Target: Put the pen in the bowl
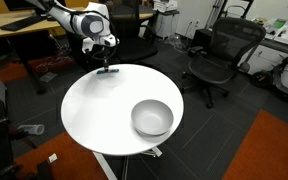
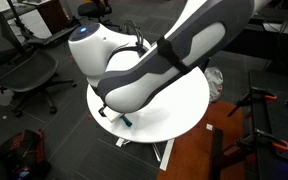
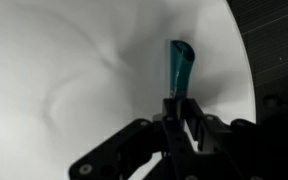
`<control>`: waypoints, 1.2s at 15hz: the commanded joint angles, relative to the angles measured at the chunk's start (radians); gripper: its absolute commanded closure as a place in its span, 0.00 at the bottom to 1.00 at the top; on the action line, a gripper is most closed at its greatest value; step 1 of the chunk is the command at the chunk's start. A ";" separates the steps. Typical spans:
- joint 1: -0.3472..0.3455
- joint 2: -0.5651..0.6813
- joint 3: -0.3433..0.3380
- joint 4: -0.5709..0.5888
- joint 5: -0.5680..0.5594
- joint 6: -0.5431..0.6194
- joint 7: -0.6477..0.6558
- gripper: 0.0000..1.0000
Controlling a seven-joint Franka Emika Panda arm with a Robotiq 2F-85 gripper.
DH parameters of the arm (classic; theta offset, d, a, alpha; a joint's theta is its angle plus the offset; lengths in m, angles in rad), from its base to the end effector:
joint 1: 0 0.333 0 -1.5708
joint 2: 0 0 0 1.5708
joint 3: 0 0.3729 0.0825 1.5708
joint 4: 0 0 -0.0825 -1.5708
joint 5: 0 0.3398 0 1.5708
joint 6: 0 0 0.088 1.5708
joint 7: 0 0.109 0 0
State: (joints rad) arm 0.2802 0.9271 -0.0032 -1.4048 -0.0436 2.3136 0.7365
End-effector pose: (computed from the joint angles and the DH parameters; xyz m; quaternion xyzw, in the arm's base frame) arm 0.7087 0.2012 0.2056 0.9770 -0.2126 0.0003 0.0195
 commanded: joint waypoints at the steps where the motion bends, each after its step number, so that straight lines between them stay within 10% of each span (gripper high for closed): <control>1: 0.008 -0.080 -0.028 -0.057 0.013 0.004 0.011 0.96; 18: -0.138 -0.479 -0.164 -0.486 -0.010 -0.034 0.050 0.96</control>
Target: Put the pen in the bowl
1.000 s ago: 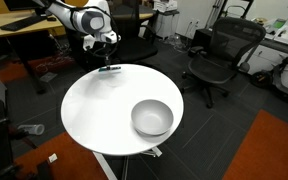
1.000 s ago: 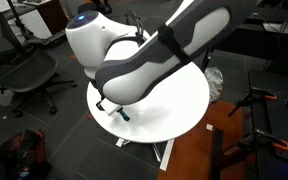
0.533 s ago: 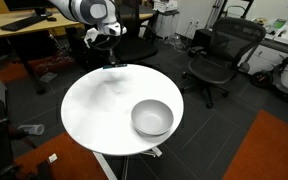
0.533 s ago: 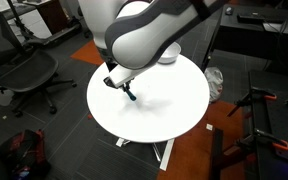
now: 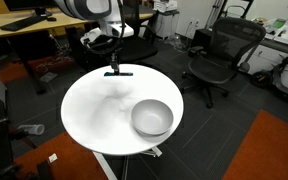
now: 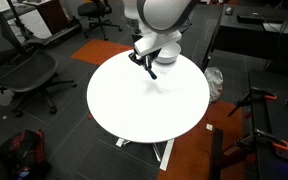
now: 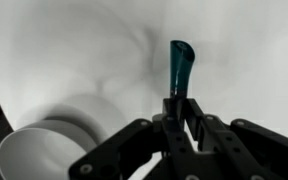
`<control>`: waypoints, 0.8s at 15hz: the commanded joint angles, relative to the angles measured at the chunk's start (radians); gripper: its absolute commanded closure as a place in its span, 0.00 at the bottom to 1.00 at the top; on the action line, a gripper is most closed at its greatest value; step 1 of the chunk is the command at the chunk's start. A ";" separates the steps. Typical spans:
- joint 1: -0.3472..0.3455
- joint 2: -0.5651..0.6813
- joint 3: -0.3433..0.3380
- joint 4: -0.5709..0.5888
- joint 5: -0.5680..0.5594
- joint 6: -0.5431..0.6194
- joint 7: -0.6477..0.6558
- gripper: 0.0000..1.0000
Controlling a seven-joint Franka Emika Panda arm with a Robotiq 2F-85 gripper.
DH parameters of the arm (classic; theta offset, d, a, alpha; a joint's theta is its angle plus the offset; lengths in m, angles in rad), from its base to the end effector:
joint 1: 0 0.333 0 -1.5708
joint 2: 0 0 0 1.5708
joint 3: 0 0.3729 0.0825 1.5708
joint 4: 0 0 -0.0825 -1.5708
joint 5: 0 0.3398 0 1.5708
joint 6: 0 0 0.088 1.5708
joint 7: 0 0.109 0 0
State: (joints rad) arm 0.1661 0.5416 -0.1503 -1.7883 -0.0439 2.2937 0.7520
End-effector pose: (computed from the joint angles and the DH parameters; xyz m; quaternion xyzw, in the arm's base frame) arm 0.6499 0.0226 0.3272 0.9401 -0.3360 0.0062 0.0568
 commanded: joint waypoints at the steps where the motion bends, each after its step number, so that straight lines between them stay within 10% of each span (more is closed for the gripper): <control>1: -0.038 -0.111 -0.022 -0.124 -0.007 -0.007 0.031 0.96; 12: -0.161 -0.166 -0.091 -0.143 -0.045 0.003 0.029 0.96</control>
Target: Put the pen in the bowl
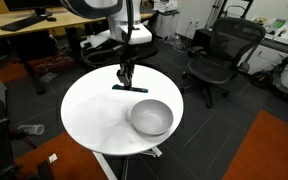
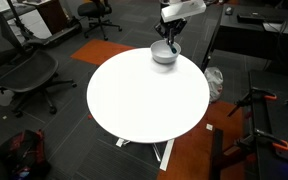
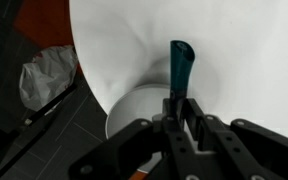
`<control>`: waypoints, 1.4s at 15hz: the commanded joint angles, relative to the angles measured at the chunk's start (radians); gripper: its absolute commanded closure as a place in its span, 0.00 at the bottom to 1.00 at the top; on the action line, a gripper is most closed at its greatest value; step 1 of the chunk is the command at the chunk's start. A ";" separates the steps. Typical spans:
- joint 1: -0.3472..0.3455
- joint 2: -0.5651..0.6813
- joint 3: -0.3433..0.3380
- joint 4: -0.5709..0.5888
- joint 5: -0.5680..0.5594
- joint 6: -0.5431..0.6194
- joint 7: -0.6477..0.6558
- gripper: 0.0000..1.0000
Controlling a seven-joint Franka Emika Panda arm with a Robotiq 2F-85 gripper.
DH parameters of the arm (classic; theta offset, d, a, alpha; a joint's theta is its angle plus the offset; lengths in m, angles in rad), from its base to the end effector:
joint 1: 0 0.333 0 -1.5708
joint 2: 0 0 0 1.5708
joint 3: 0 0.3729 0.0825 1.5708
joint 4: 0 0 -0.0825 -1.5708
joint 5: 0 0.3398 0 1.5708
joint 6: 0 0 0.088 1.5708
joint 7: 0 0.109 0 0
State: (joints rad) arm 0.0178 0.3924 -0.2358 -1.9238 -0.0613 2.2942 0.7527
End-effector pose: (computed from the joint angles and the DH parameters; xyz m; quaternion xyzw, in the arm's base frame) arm 0.5979 -0.1196 0.3712 0.8955 -0.4398 0.0117 0.0669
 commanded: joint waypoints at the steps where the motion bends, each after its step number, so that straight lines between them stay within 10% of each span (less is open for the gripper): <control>1: -0.020 -0.010 -0.007 0.001 -0.029 0.004 0.029 0.96; 18: -0.048 0.229 -0.041 0.235 -0.043 0.016 0.166 0.96; 20: -0.048 0.254 -0.043 0.252 -0.041 0.015 0.179 0.56; 21: -0.049 0.263 -0.043 0.259 -0.039 0.015 0.182 0.56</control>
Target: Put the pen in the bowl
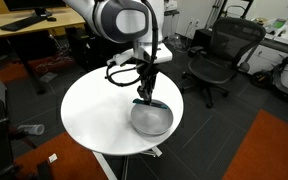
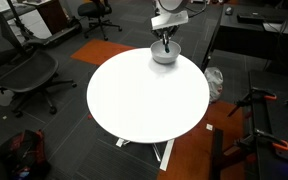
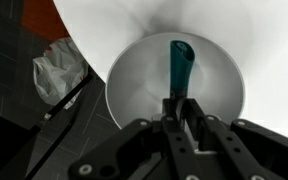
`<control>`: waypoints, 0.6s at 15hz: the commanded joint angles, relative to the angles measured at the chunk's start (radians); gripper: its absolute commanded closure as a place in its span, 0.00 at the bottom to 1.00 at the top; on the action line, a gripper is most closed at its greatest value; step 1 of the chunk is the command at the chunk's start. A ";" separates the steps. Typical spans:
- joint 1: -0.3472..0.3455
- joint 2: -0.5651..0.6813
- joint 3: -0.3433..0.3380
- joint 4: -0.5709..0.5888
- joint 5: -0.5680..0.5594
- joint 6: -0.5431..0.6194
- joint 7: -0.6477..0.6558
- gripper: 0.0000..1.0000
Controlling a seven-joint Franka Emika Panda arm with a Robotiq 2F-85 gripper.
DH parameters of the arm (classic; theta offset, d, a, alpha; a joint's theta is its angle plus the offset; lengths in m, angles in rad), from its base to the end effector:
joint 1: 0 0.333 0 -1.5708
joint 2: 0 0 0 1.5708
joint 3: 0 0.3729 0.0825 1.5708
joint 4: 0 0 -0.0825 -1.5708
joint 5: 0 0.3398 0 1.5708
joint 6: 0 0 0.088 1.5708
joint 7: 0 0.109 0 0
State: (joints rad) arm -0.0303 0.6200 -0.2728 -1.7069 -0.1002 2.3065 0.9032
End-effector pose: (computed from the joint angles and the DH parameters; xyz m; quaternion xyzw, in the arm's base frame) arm 0.6510 -0.1740 0.3172 0.8494 -0.5150 0.0330 0.1106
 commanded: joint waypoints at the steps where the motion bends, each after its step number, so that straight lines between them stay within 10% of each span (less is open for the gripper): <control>1: 0.001 0.040 -0.008 0.048 -0.003 0.001 0.036 0.53; 9: 0.017 -0.025 -0.033 0.012 -0.038 0.018 0.022 0.00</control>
State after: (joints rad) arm -0.0299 0.6486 -0.2882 -1.6600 -0.1060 2.3088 0.9111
